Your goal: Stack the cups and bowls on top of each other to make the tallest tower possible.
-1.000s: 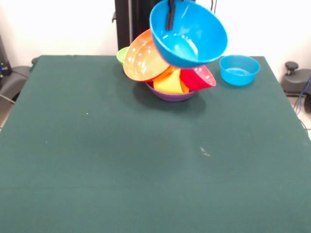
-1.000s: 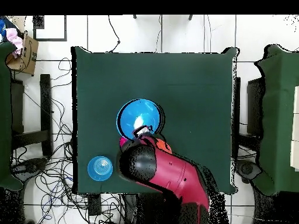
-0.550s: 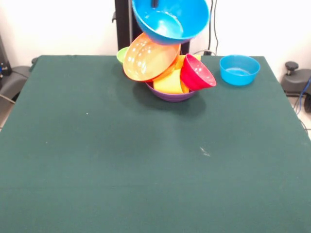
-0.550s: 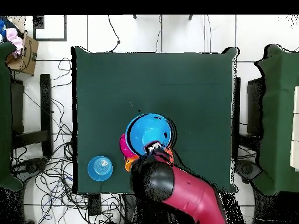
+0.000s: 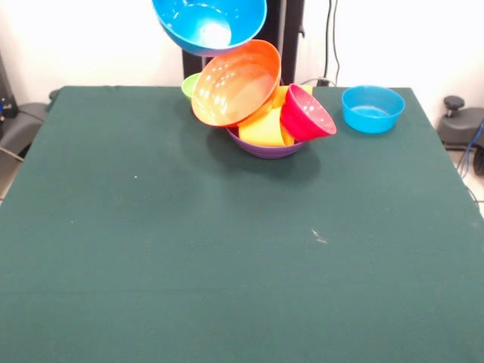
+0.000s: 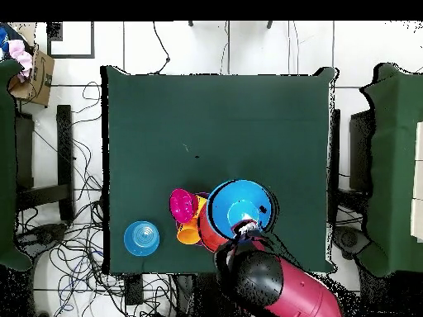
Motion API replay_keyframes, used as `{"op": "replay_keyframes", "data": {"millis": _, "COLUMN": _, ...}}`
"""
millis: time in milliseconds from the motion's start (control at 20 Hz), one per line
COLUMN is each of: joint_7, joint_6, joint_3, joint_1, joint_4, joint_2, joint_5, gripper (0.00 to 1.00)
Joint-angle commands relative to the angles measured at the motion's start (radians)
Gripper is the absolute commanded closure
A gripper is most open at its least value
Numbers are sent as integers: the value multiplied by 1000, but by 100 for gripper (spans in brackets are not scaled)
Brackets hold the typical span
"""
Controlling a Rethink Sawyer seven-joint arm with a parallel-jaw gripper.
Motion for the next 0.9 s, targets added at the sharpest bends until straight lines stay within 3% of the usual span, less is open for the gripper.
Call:
{"op": "replay_keyframes", "data": {"millis": 50, "joint_7": -66, "joint_6": 7, "joint_3": 80, "joint_1": 26, "joint_4": 67, "joint_2": 13, "joint_5": -98, "gripper": 100}}
{"op": "replay_keyframes", "data": {"millis": 650, "joint_7": 44, "joint_6": -159, "joint_3": 148, "joint_1": 50, "joint_4": 128, "joint_2": 97, "joint_5": -47, "gripper": 100}}
{"op": "replay_keyframes", "data": {"millis": 900, "joint_7": 39, "joint_6": -235, "joint_3": 168, "joint_1": 17, "joint_4": 146, "joint_2": 140, "joint_5": -59, "gripper": 100}}
